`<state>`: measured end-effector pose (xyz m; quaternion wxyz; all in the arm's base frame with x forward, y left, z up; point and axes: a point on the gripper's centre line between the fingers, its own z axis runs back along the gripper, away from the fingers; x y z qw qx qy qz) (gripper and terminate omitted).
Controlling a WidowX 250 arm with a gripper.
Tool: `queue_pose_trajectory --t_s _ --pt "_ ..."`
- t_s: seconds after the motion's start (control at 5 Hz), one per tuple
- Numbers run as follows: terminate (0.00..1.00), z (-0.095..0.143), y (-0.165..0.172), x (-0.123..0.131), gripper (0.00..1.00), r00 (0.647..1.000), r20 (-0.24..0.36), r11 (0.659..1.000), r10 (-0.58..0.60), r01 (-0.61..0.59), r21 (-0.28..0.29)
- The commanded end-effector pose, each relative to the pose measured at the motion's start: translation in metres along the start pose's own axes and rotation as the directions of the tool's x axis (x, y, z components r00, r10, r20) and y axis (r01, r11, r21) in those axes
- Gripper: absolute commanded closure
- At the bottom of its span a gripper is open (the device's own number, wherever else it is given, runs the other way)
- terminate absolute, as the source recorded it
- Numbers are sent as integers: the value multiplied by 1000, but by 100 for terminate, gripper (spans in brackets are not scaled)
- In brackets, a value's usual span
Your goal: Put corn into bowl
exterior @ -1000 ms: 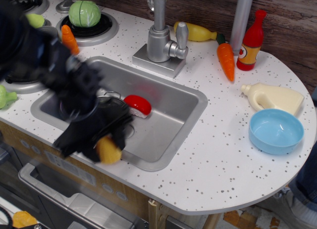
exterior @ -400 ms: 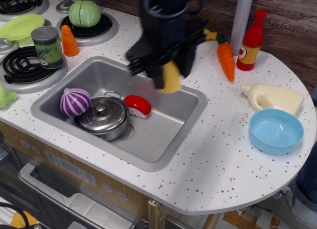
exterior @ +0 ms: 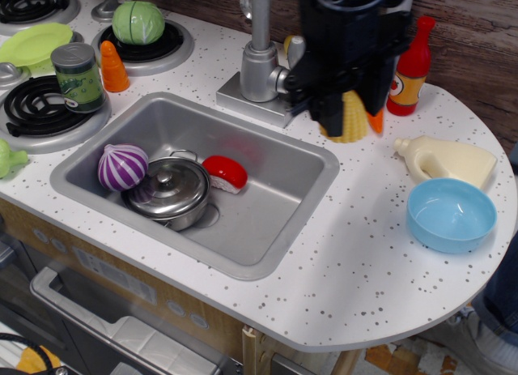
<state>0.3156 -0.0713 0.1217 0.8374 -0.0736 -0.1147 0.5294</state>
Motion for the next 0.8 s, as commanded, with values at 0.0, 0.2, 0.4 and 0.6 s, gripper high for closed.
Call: queue_pose_trajectory --t_s 0.0,0.2,0.4,0.6 --pt "0 -3 -30 -18 100 999 7 997 38 -37 -68" --pt "0 -16 -41 -26 100 1000 15 997 20 -18 -75" --pt "0 -29 -43 -35 100 1000 1 996 -8 8 -86" --pt "100 -44 -39 -40 100 1000 -11 994 -21 20 -111"
